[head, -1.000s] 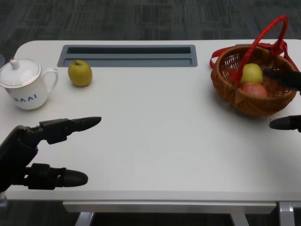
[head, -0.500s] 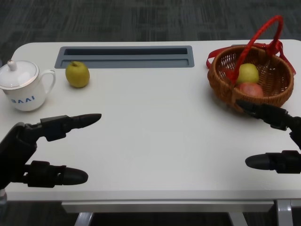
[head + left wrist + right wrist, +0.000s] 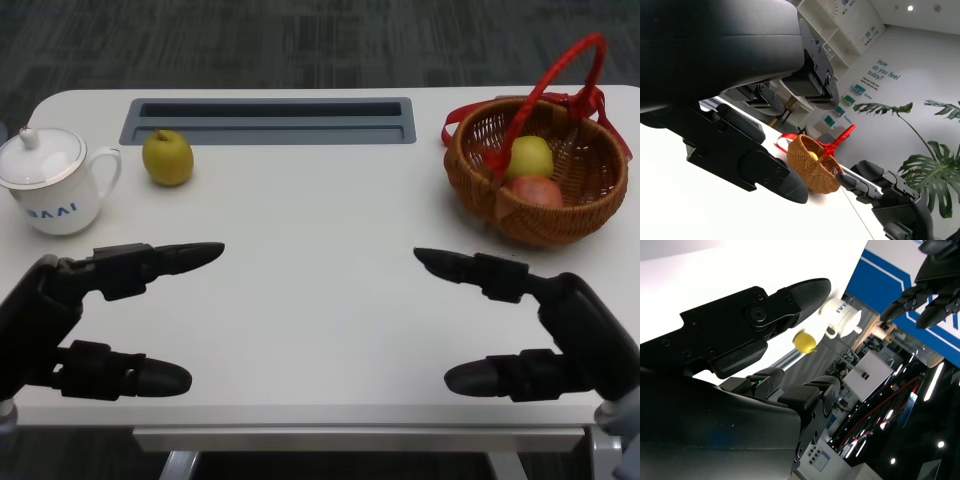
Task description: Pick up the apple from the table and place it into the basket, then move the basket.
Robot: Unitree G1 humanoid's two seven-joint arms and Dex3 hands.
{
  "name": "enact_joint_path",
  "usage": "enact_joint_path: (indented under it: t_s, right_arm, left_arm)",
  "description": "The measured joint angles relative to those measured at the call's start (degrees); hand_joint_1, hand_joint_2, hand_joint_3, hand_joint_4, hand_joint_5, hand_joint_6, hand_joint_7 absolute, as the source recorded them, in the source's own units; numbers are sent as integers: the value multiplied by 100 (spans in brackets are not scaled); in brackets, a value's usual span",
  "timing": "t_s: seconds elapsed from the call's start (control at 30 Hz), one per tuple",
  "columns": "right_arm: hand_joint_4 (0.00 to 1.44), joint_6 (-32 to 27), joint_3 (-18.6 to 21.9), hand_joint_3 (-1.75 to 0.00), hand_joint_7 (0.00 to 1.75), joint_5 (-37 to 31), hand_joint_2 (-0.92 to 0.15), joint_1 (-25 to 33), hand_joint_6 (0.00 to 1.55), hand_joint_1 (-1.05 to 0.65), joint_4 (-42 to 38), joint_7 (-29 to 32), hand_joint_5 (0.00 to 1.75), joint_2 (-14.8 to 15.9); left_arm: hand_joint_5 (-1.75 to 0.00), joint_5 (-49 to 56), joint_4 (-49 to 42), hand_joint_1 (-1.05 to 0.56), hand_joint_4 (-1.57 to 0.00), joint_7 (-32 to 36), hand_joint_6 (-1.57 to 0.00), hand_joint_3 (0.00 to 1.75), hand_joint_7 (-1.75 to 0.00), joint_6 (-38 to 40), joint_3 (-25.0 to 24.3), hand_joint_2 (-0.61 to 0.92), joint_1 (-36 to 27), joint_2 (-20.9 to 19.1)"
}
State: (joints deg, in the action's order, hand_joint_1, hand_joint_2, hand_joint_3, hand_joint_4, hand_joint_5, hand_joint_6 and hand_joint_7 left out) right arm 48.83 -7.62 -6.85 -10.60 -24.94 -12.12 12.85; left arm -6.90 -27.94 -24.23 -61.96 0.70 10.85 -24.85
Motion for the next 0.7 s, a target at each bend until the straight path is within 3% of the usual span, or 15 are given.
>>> enact_joint_path:
  t_s: [0.3, 0.7]
  right_arm:
    - [72, 56, -226, 0, 1, 143, -84, -136, 66, -52, -14, -231, 2, -402]
    - [75, 314, -246, 0, 1, -92, -82, -289, 69, -46, -178, -193, 1, -563]
  left_arm:
    - [-1, -174, 17, -58, -70, -178, -66, 0, -2, 47, 20, 70, 0, 121]
    - [-2, -215, 47, -58, -72, -298, -69, 0, -2, 58, 21, 71, 0, 171]
